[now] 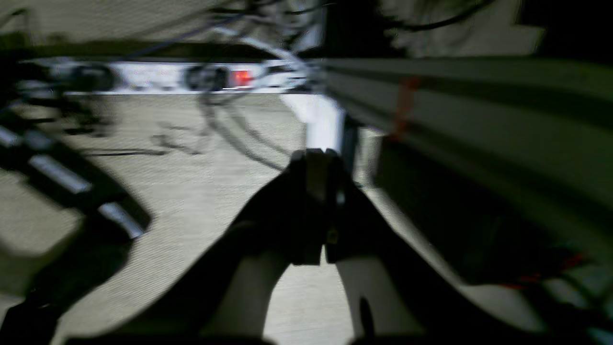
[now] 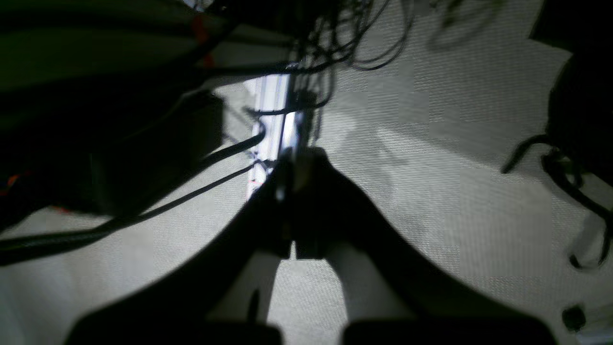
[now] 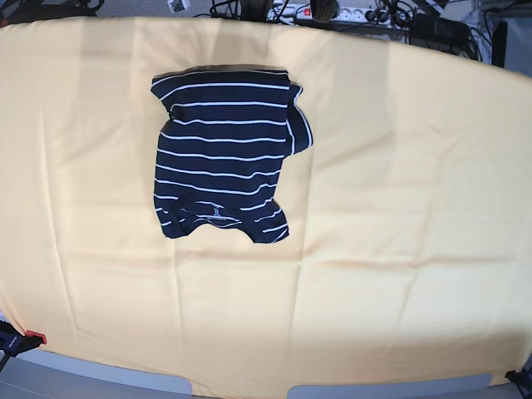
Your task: Fold the T-shirt properly
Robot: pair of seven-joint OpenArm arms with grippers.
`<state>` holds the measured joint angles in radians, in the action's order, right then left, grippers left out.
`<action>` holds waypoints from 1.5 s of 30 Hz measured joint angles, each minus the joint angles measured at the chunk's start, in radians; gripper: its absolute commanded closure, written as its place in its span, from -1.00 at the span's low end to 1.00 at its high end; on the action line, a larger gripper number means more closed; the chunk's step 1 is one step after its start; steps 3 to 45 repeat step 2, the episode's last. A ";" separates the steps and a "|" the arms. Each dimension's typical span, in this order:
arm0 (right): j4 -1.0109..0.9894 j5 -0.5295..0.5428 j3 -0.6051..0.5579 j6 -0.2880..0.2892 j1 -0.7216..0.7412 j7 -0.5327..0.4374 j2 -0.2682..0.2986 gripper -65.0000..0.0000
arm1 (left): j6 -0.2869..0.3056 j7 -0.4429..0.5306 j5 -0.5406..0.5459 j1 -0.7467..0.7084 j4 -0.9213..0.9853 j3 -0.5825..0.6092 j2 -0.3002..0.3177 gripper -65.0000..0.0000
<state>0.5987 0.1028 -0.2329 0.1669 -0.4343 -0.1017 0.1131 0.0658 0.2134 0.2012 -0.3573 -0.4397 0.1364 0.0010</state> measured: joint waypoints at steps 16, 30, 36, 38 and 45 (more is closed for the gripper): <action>0.000 0.000 -0.058 -0.060 0.000 -0.001 -0.005 1.00 | -0.010 0.000 -0.001 0.000 0.000 0.000 -0.012 1.00; 0.000 0.000 -0.058 -0.060 0.000 -0.001 -0.005 1.00 | -0.010 0.000 -0.001 0.000 0.000 0.000 -0.012 1.00; 0.000 0.000 -0.058 -0.060 0.000 -0.001 -0.005 1.00 | -0.010 0.000 -0.001 0.000 0.000 0.000 -0.012 1.00; 0.000 0.000 -0.058 -0.060 0.000 -0.001 -0.005 1.00 | -0.010 0.000 -0.001 0.000 0.000 0.000 -0.012 1.00; 0.000 0.000 -0.058 -0.060 0.000 -0.001 -0.005 1.00 | -0.010 0.000 -0.001 0.000 0.000 0.000 -0.012 1.00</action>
